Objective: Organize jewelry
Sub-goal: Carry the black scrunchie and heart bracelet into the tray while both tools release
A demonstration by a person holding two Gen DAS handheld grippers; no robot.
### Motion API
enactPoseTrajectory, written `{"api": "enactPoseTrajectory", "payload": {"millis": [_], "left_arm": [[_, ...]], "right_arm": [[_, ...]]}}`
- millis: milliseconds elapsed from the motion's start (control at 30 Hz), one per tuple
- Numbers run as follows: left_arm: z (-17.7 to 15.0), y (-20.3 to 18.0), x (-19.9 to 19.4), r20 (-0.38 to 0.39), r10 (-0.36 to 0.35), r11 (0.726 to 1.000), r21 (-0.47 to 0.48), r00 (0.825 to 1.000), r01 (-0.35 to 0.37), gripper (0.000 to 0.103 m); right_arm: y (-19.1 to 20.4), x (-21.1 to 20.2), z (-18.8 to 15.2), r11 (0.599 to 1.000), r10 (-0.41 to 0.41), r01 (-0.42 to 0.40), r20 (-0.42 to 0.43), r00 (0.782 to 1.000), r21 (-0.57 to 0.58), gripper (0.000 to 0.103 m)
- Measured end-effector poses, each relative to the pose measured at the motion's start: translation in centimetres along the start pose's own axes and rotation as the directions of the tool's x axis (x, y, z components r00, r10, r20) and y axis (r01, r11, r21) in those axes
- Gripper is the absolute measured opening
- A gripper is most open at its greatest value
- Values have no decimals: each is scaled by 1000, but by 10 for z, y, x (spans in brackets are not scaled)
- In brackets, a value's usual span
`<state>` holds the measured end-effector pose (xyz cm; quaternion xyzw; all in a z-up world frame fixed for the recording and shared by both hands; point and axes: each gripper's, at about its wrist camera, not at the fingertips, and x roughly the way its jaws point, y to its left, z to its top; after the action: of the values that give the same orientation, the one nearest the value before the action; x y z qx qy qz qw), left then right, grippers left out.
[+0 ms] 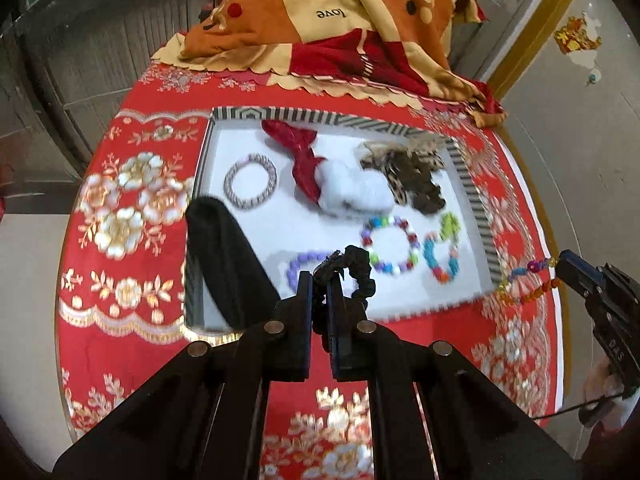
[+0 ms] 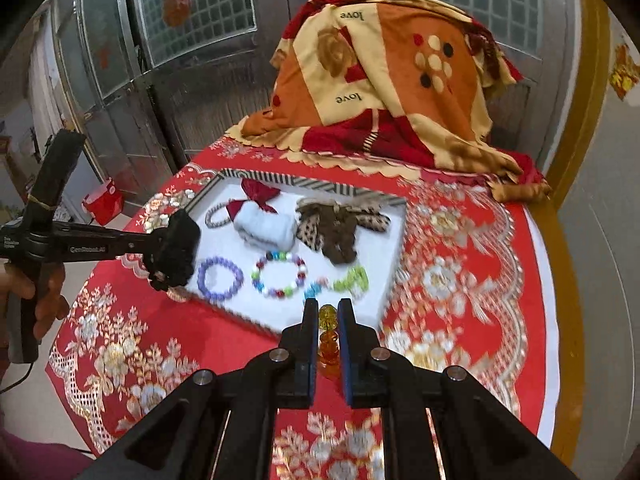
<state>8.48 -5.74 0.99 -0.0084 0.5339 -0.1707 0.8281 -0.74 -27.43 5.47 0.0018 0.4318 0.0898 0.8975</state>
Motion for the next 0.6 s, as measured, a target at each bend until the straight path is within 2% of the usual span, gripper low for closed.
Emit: {"api": "enactPoseTrajectory", "payload": {"millis": [200, 433, 600], "left_arm": [[22, 4, 26, -12, 37, 998, -47, 999, -37, 5], [39, 8, 51, -29, 76, 993, -85, 997, -78, 5], [44, 15, 63, -45, 100, 989, -108, 994, -104, 5]], "right_arm": [[6, 34, 20, 999, 45, -46, -17, 999, -18, 9], [19, 75, 39, 990, 136, -137, -48, 990, -16, 9], [8, 102, 45, 990, 142, -143, -77, 987, -6, 9]]}}
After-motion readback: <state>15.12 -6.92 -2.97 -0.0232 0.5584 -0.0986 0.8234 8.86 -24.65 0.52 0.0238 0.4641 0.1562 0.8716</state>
